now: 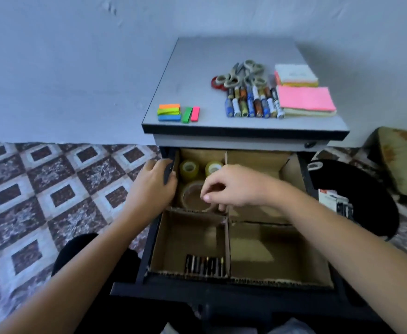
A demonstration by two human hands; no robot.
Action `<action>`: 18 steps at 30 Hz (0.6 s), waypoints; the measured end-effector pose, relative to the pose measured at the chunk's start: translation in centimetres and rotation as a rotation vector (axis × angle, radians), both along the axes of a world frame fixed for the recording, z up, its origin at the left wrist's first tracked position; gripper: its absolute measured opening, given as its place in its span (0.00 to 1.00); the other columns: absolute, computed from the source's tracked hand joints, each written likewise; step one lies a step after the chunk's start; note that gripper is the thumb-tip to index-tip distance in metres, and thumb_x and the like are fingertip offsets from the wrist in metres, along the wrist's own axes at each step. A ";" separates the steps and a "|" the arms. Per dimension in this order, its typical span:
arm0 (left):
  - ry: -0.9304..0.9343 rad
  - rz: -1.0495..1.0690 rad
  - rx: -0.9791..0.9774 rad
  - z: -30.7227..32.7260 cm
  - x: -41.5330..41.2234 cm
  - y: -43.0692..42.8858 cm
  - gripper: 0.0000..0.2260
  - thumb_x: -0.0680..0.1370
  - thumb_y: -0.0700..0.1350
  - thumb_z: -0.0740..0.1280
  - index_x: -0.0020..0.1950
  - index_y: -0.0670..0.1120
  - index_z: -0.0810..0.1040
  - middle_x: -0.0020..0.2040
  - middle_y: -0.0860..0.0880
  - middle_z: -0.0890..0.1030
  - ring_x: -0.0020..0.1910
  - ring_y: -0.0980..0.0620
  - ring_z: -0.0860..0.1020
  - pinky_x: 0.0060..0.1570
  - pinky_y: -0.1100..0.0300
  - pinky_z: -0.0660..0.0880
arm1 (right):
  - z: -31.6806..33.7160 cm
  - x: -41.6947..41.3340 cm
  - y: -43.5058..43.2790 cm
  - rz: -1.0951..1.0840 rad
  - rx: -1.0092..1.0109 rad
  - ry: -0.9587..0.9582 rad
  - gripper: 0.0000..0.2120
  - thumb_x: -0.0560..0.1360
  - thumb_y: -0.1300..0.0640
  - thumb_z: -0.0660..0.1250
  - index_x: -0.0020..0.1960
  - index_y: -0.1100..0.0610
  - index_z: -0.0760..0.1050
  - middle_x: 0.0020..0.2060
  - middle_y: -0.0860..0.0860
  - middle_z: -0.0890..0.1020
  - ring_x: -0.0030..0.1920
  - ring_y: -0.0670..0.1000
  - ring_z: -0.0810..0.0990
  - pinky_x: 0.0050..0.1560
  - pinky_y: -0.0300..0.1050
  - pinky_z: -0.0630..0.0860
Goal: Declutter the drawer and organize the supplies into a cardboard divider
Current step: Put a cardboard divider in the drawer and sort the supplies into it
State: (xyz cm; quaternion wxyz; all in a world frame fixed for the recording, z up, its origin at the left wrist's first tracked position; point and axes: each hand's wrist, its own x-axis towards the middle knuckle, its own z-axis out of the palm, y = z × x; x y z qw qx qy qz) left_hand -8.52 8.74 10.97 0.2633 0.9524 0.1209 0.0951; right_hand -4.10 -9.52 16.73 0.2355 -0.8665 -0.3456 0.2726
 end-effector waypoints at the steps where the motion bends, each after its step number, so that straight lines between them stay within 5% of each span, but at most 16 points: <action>1: -0.070 -0.057 0.028 1.5 1.0 -0.3 0.16 0.79 0.47 0.61 0.67 0.46 0.71 0.62 0.44 0.73 0.59 0.46 0.74 0.55 0.55 0.71 | 1.5 0.9 -0.8 -0.023 0.015 -0.061 0.06 0.76 0.55 0.64 0.50 0.52 0.80 0.34 0.42 0.79 0.31 0.36 0.77 0.36 0.31 0.74; 6: -0.223 -0.350 0.150 8.8 8.0 -2.4 0.12 0.78 0.45 0.64 0.60 0.44 0.77 0.55 0.45 0.77 0.55 0.47 0.75 0.54 0.60 0.68 | 6.1 6.3 -4.3 -0.248 0.081 -0.210 0.06 0.76 0.56 0.66 0.50 0.53 0.80 0.38 0.44 0.80 0.36 0.41 0.77 0.39 0.37 0.74; 9: -0.062 -0.316 0.226 11.3 12.8 -4.0 0.10 0.77 0.46 0.62 0.51 0.43 0.79 0.50 0.46 0.80 0.51 0.46 0.77 0.48 0.58 0.71 | 7.3 9.1 -5.4 -0.376 0.091 -0.215 0.06 0.76 0.58 0.65 0.49 0.57 0.80 0.35 0.49 0.81 0.35 0.45 0.79 0.40 0.43 0.77; 12: 0.108 -0.234 0.180 12.2 16.6 -5.3 0.09 0.76 0.41 0.63 0.37 0.40 0.74 0.37 0.43 0.80 0.32 0.48 0.77 0.33 0.62 0.71 | 8.4 11.1 -5.8 -0.448 0.123 -0.188 0.07 0.76 0.59 0.65 0.48 0.61 0.80 0.34 0.51 0.80 0.34 0.46 0.79 0.37 0.41 0.76; 14: 0.259 -0.227 0.034 12.3 17.9 -6.1 0.07 0.76 0.39 0.66 0.39 0.37 0.73 0.33 0.43 0.78 0.24 0.53 0.75 0.29 0.64 0.73 | 8.9 12.0 -5.6 -0.475 0.142 -0.177 0.07 0.76 0.59 0.66 0.46 0.61 0.80 0.34 0.51 0.80 0.34 0.47 0.79 0.36 0.41 0.75; 18: 0.425 -0.231 -0.088 12.7 18.7 -6.9 0.06 0.75 0.35 0.67 0.44 0.37 0.70 0.32 0.43 0.74 0.26 0.51 0.72 0.23 0.63 0.71 | 9.5 13.2 -4.7 -0.506 0.166 -0.191 0.07 0.75 0.60 0.66 0.45 0.63 0.80 0.34 0.53 0.80 0.33 0.48 0.79 0.32 0.38 0.73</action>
